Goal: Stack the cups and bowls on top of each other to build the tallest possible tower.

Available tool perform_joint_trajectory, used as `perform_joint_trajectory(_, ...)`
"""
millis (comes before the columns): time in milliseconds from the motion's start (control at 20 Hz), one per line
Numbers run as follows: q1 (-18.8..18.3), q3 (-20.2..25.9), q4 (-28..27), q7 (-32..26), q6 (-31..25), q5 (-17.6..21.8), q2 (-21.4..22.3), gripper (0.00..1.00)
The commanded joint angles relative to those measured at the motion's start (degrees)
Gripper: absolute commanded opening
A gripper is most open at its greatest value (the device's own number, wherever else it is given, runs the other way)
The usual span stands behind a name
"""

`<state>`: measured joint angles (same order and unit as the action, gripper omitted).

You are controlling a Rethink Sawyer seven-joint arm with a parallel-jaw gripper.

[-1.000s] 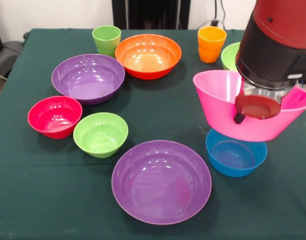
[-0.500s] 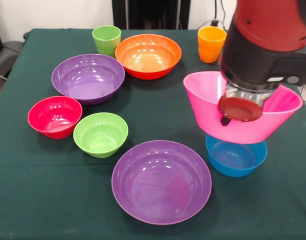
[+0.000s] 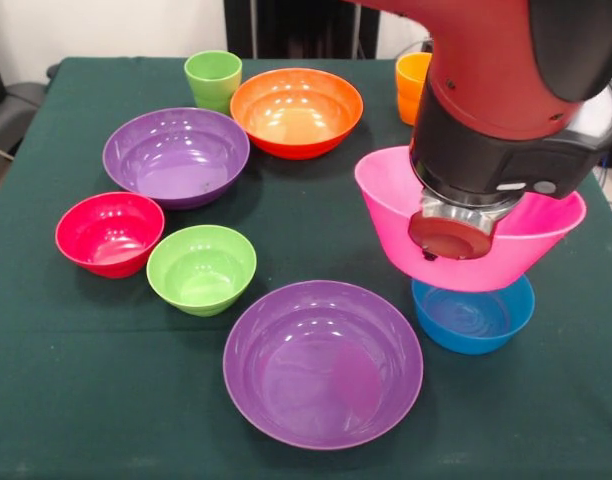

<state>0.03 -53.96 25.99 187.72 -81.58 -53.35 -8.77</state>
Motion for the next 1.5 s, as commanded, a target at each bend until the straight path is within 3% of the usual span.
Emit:
perform_joint_trajectory(50,-5.12,-5.67,-15.64,12.24,-13.57,-9.77,-3.69,0.0)
perform_joint_trajectory(500,-7.89,-23.78,-20.93,15.12,-11.84,-27.31,-8.23,0.0)
perform_joint_trajectory(800,-9.56,-33.21,-21.17,13.03,-9.27,-33.21,-10.27,0.0)
perform_joint_trajectory(1150,-9.32,-34.71,-18.52,8.51,-8.0,-32.57,-11.37,0.0)
perform_joint_trajectory(1500,-7.73,-29.7,-13.72,2.66,-7.1,-25.91,-10.82,0.0)
